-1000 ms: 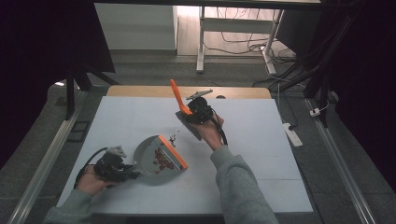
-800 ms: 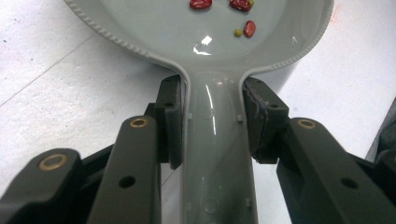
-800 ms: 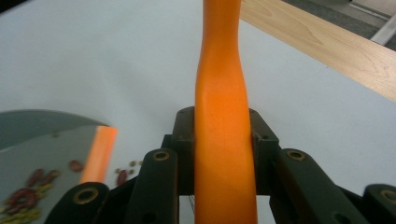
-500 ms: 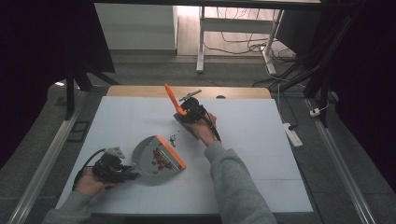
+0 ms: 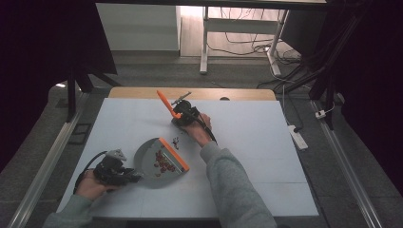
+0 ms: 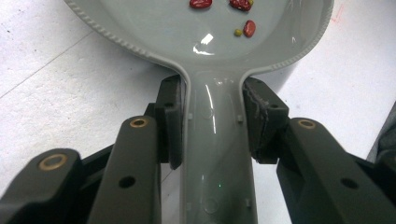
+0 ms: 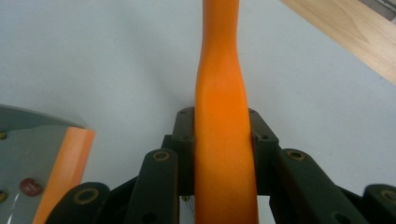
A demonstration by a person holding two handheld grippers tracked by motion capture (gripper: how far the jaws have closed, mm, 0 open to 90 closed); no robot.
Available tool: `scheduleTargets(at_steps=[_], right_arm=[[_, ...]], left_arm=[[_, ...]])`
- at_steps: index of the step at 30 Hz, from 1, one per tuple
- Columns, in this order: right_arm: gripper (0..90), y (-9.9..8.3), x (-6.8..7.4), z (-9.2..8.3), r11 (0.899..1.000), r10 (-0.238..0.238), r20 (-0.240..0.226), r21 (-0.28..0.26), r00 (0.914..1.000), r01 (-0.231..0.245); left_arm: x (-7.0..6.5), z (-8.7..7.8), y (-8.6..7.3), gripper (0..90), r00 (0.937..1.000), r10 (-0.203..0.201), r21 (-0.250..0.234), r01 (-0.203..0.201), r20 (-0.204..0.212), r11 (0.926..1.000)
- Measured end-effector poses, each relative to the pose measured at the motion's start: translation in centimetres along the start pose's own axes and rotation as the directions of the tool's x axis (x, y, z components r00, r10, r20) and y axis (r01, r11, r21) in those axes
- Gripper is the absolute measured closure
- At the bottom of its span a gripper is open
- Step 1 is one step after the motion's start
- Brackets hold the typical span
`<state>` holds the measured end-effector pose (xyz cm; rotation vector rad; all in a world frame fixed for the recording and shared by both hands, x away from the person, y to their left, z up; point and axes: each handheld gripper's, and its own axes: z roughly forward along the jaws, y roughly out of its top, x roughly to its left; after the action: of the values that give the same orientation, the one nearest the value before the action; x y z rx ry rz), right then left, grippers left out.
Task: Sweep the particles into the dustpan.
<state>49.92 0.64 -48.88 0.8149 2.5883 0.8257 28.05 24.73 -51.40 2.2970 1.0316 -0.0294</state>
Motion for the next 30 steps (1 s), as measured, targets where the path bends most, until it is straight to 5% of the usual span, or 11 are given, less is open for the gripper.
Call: scheduleTargets(at_steps=[13,21,30], right_arm=[[70.7,-0.2,2.1,-0.5,0.998,-0.055,-0.062,0.016,0.9966,0.056],[70.7,-0.8,2.2,-1.1,1.0,-0.004,-0.103,-0.005,0.9947,0.004],[70.7,-1.2,2.6,-1.4,1.0,-0.004,-0.119,-0.014,0.9929,0.002]], left_arm=[[0.0,0.1,0.1,61.6,1.0,-0.002,0.002,0.002,-0.002,1.0],[-0.1,0.1,0.1,61.6,1.0,-0.003,0.003,0.003,-0.004,1.0],[-0.1,0.1,0.1,61.6,1.0,-0.001,0.005,0.001,-0.004,1.0]])
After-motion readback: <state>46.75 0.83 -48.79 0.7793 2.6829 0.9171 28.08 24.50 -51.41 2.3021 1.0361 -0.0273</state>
